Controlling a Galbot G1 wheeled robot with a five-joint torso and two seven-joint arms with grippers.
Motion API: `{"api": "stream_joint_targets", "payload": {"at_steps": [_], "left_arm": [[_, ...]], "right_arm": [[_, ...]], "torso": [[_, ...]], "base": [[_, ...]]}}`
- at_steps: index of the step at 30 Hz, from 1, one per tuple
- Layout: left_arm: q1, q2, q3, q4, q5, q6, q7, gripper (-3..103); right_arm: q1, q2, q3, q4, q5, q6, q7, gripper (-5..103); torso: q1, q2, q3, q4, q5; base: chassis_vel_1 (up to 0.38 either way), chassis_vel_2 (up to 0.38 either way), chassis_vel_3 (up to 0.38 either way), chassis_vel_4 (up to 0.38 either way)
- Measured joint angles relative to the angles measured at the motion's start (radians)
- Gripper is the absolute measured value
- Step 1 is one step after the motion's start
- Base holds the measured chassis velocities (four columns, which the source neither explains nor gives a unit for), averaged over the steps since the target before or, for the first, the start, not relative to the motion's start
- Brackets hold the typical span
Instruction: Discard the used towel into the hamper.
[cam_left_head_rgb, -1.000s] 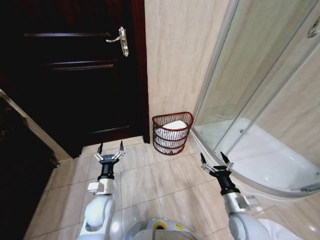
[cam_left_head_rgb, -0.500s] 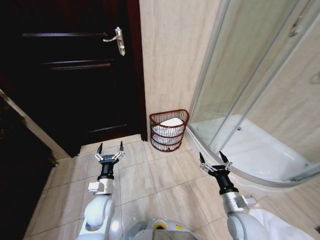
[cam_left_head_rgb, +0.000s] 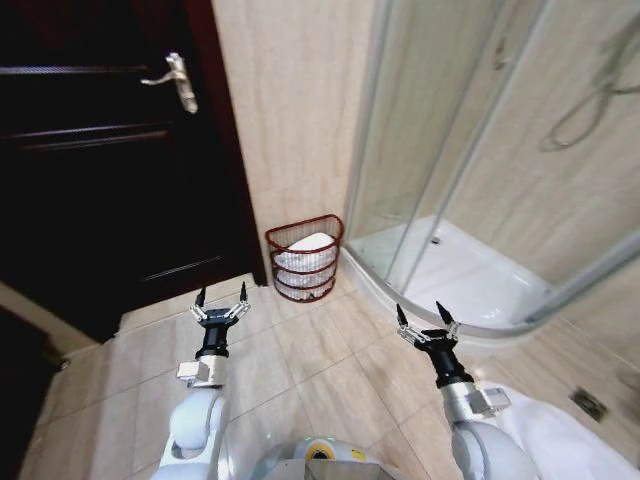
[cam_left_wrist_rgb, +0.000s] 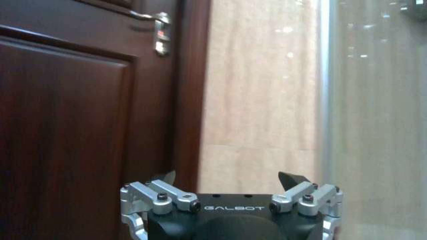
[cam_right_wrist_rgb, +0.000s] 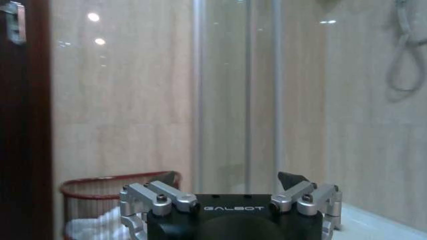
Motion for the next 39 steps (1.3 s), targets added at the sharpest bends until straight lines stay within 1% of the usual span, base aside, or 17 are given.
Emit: {"api": "stream_joint_targets", "payload": {"at_steps": [39], "left_arm": [[-0.006, 0.010, 0.002, 0.016, -0.007, -0.017, 0.000, 100]], "right_arm": [[-0.026, 0.020, 0.015, -0.010, 0.000, 0.034, -0.001, 100]], "torso": [[0.000, 0.000, 0.000, 0.0000, 0.0000]], "base": [[-0.123, -0.127, -0.127, -0.128]]}}
